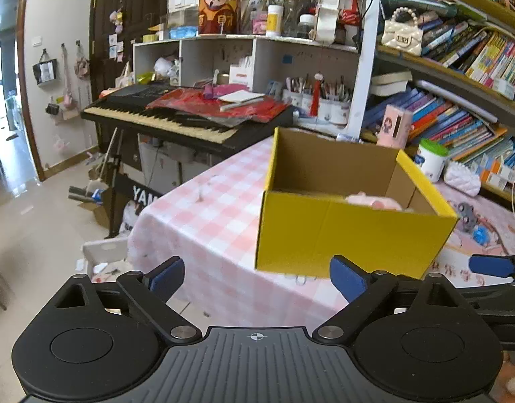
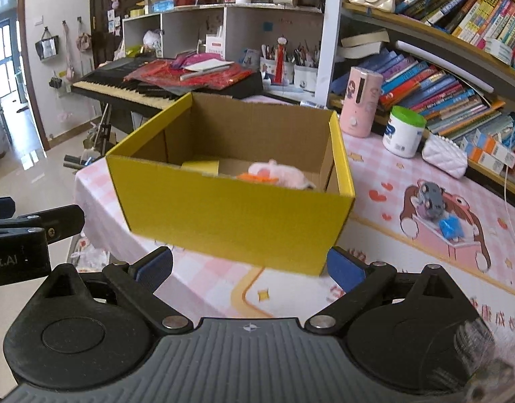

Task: Organize objects
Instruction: 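Lift both open tools out of the box and move toward the toy car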

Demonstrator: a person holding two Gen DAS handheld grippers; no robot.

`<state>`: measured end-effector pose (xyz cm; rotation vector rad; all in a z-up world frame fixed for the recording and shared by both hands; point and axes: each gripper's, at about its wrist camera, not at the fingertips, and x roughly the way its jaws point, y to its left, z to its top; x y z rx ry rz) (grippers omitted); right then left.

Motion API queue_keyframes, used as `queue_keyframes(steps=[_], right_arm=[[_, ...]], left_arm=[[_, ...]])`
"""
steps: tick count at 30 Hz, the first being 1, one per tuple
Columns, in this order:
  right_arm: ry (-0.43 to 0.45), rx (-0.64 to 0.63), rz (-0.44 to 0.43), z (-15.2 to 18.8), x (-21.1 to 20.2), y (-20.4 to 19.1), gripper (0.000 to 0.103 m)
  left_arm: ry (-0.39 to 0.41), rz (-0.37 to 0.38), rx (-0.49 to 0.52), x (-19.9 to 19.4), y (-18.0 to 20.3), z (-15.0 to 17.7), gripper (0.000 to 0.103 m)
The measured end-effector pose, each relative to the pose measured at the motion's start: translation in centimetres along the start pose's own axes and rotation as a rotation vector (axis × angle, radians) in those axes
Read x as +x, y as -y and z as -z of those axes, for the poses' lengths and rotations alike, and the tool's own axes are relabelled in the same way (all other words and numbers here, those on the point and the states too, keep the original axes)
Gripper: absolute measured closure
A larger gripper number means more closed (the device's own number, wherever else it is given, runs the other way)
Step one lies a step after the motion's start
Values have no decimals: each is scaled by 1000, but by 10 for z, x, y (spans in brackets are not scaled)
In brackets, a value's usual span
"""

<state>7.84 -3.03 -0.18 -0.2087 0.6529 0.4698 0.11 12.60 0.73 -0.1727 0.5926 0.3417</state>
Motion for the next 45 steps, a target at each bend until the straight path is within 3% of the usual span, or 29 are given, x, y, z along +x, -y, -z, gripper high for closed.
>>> queue_keyframes(steps=[11,23,34,45], right_arm=[[-46,43,38,26,-18,-8,3],[-107,106,103,58,-32,9,3],[-138,215,221,80,-47,53,3],[-154,298,313,88,-50,116,3]], left_arm=[[-44,1,72,-15,2,19,5],[-108,81,131,-17,25,38,5],[-132,217,231,-5,77,39,5],[-144,303,305,11,143,34,5]])
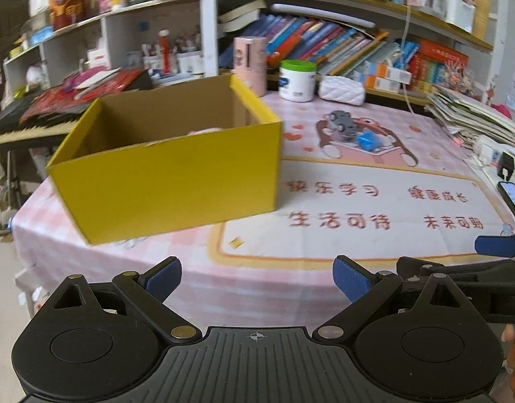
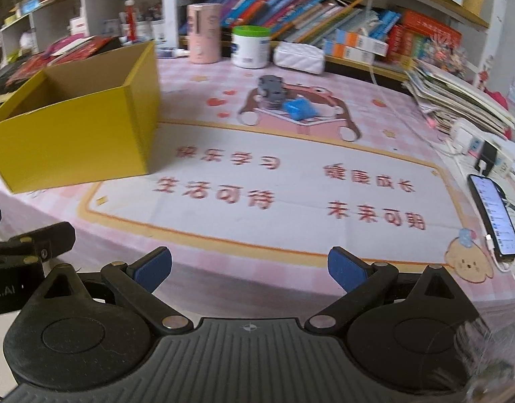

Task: Organize objects
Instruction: 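Lift both open tools out of the box and move toward the toy car, then grasp the blue bagged item with the right tool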

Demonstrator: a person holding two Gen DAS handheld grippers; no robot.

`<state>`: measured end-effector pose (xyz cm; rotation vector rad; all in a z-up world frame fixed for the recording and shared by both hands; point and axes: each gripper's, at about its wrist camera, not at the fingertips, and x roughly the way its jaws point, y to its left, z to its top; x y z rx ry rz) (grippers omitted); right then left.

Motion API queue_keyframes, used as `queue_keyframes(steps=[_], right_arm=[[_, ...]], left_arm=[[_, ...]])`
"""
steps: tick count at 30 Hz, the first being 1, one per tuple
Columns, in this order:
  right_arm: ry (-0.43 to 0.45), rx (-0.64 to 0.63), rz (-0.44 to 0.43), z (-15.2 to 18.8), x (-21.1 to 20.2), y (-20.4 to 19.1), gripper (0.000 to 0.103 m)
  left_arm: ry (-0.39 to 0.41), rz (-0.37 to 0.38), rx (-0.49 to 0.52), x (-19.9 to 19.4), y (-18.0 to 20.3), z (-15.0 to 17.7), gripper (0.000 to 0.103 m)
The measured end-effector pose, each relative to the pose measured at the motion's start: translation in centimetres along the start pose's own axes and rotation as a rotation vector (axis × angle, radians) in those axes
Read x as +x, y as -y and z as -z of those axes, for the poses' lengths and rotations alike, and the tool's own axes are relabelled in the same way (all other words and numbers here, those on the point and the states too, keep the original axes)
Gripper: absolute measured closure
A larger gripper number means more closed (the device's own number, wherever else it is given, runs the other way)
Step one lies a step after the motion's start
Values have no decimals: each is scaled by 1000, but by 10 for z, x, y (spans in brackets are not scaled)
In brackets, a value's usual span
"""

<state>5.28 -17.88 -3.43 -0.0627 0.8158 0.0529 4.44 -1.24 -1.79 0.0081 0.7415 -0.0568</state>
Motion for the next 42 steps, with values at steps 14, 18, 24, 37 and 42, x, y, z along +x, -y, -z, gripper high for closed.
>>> queue_keyframes(steps=[14,18,24,37,42], right_arm=[[-12,-5,22,-41,41,61,3],[-19,-9,24,-54,55,79,3],[-26,-11,25,-70,74,106,3],[-47,-24,-23,-92,111,139,3],[-56,-14,-41,-95,120,151,3]], left_arm=[[-12,13,-15,50,53,-42,5],[-19,15,-19,66,68,-54,5],[-26,14,-22,86,89,-67,5],[-54,-34,-37,114,118,-86,5],[-72,-37,-50,121,127,-89,5]])
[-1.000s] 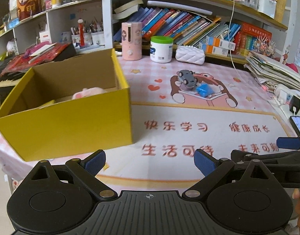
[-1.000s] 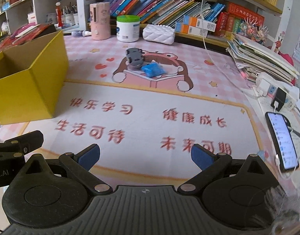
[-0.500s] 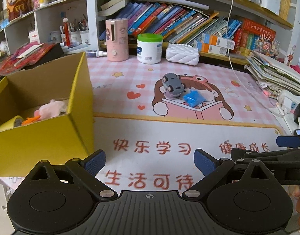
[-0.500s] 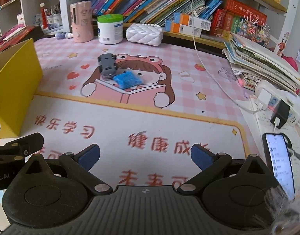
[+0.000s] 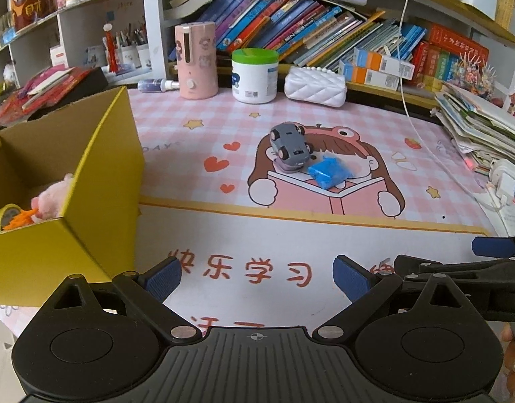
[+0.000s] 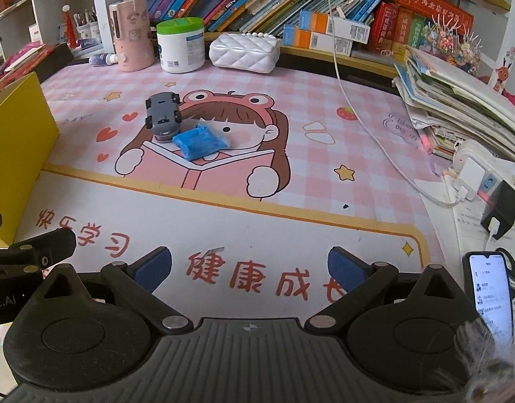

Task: Organize objects
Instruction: 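Grasp the blue bagged item with the right tool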

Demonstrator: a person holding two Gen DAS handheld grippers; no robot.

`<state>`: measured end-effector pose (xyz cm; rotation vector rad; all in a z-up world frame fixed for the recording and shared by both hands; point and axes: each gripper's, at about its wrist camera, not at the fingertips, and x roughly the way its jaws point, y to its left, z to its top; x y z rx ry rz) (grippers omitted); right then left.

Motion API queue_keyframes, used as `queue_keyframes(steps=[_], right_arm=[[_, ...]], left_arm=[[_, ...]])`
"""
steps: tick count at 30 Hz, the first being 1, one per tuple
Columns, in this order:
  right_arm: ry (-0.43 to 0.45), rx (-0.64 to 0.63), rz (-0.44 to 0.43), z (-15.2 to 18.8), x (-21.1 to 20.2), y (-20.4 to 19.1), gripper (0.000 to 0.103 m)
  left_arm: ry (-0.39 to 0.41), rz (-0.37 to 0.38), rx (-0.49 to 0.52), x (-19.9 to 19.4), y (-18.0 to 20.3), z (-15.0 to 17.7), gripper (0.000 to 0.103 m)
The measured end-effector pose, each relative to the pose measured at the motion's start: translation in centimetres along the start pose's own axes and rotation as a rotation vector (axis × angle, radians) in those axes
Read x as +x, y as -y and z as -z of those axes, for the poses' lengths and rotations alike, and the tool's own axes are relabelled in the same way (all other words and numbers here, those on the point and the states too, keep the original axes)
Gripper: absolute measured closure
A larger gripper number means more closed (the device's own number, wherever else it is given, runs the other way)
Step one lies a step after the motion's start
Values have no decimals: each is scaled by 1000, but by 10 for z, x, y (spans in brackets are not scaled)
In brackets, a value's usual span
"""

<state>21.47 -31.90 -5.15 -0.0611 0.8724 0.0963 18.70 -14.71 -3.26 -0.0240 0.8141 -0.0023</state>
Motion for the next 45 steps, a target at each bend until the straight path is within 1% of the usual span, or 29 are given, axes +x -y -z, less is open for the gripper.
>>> queue_keyframes(steps=[6,12,21,25,30,32,37,41,43,44,45], right_arm=[[-9,14,-17,-2,8,13,3],[-10,21,-36,-7,14,20,4],[60,-30,-100,-25,23,18,5],[78,-63,-126,-35,35,13,5],[98,-110,-132,-50,57,4,5],[111,-124,-155,-56,66,0,6],[161,-201,-230,-70,91,-13,13],[143,-232,-283,-78,109,-19,21],[128,-245,-292,-79,116,-20,32],[118,-249,-297,-80,119,-21,36],[106,-251,-301,-80,122,-21,43]], left_arm=[[-13,-5,12,8,10,-5,5],[-7,-24,19,14,14,-15,5],[53,-57,18,14,9,-32,5],[57,-64,8,16,5,-35,5],[58,-76,20,18,3,-36,5],[57,-79,20,19,2,-36,5],[52,-97,18,22,0,-39,5],[58,-106,11,21,-2,-41,5],[60,-112,10,21,-3,-41,5],[59,-114,9,21,-3,-41,5],[58,-116,5,22,-4,-41,5]])
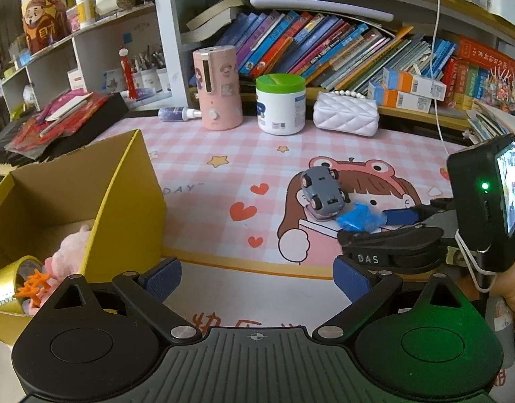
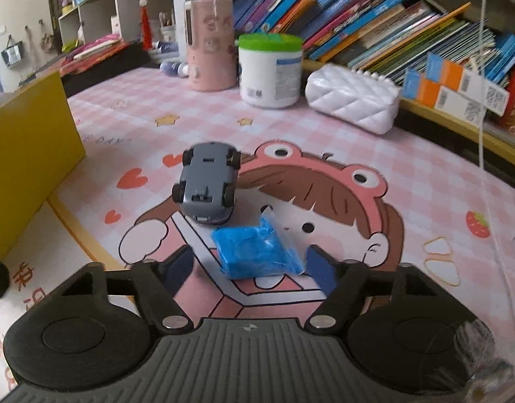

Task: Organize objects
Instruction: 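Grasp the blue bagged item with the right tool, then grasp the grey toy car with the left tool while the right tool holds the blue bag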

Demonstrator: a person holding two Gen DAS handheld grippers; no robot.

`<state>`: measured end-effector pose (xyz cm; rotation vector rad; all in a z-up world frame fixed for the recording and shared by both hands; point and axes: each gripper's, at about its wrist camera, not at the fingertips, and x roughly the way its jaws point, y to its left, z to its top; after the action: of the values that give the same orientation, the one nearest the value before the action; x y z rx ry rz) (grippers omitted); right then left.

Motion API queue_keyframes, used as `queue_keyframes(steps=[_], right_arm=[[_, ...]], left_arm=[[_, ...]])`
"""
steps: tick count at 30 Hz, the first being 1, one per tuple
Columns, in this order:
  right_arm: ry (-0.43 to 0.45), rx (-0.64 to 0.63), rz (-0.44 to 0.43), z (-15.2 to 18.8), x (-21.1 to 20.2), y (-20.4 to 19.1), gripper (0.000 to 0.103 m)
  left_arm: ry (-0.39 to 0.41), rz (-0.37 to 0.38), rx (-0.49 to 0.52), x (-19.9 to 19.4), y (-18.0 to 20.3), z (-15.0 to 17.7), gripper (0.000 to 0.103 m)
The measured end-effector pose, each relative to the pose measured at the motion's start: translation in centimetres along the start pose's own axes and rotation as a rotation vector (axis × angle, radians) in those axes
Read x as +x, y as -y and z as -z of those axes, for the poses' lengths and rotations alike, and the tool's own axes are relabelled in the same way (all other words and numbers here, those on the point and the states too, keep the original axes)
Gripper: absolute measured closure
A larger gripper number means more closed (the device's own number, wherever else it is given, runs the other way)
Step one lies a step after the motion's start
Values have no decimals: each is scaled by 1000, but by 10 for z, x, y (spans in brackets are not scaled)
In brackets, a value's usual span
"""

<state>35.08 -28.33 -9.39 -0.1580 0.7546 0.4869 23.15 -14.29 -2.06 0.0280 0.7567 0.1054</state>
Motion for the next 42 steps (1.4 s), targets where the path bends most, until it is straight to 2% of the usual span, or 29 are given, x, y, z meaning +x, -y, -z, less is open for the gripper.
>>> queue_keyframes(steps=[4,6,16,24,30,38,42], right_arm=[[10,-2,0,1,0,1,62],[13,19,10,2,-2,4,64],[51,157,76,14,-62,21,65],[43,235,103,36,-106,30,65],[38,257,121,44,-117,38,65],[19,284,132,53,-125,44,65],[15,267,137,56,-125,41,65]], left_arm=[[-1,-1,-5,2,0,-1,5],[5,3,3,3,3,-3,5],[19,57,2,24,21,-17,5],[6,93,-1,69,45,-34,5],[14,87,40,99,63,-44,5],[49,37,64,109,75,-44,6],[66,36,42,113,76,-45,9]])
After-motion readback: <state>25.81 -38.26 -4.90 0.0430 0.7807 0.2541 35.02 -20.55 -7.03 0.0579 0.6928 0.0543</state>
